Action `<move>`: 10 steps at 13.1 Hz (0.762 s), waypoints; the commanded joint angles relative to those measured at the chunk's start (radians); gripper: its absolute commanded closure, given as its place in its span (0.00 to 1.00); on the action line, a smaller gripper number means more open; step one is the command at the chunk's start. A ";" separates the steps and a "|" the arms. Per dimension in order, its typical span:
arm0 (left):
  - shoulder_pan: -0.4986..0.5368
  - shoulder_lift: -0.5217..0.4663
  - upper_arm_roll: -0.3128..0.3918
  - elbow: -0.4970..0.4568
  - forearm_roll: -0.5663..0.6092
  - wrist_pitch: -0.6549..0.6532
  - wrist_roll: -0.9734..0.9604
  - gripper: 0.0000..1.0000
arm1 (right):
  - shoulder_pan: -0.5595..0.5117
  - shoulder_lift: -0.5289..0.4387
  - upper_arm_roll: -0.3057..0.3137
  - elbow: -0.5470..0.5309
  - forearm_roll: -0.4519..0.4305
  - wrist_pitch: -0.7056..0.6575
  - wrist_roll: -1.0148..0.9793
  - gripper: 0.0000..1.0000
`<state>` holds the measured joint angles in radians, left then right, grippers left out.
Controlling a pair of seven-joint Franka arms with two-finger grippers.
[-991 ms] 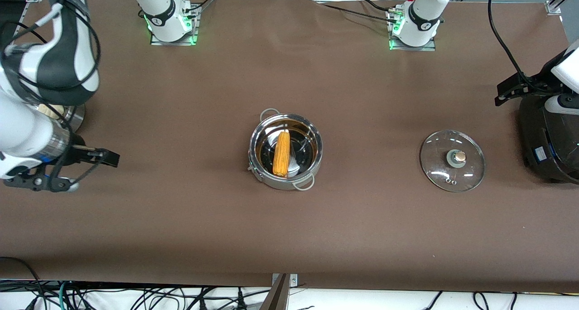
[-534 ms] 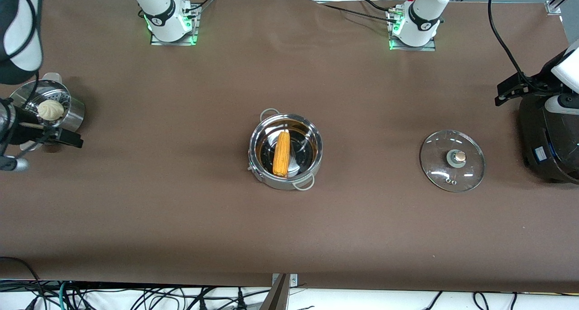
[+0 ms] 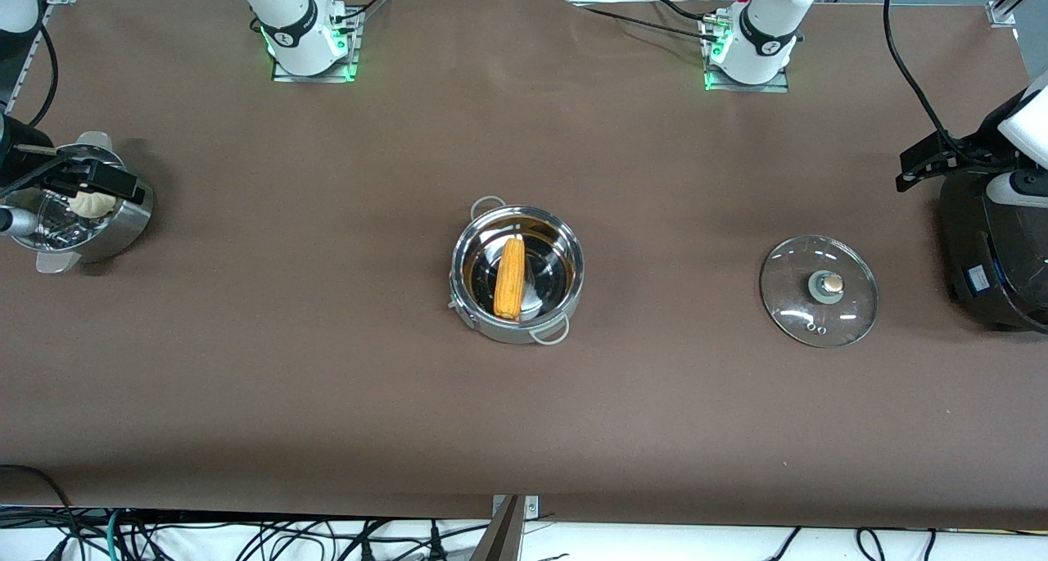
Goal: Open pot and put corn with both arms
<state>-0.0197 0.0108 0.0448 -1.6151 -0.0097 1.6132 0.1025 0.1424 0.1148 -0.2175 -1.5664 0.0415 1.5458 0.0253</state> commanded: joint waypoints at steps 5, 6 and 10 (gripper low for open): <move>0.006 -0.009 0.000 0.001 0.030 0.005 -0.001 0.00 | -0.033 0.014 0.027 -0.024 0.001 0.045 -0.013 0.00; 0.007 -0.009 0.000 0.001 0.030 0.005 -0.001 0.00 | -0.032 0.016 0.027 -0.006 -0.006 0.039 -0.027 0.00; 0.006 -0.009 0.000 0.001 0.030 0.005 -0.001 0.00 | -0.032 -0.006 0.050 -0.003 -0.011 -0.012 -0.139 0.00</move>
<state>-0.0148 0.0107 0.0499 -1.6151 -0.0097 1.6132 0.1025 0.1287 0.1220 -0.1930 -1.5814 0.0406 1.5442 -0.0592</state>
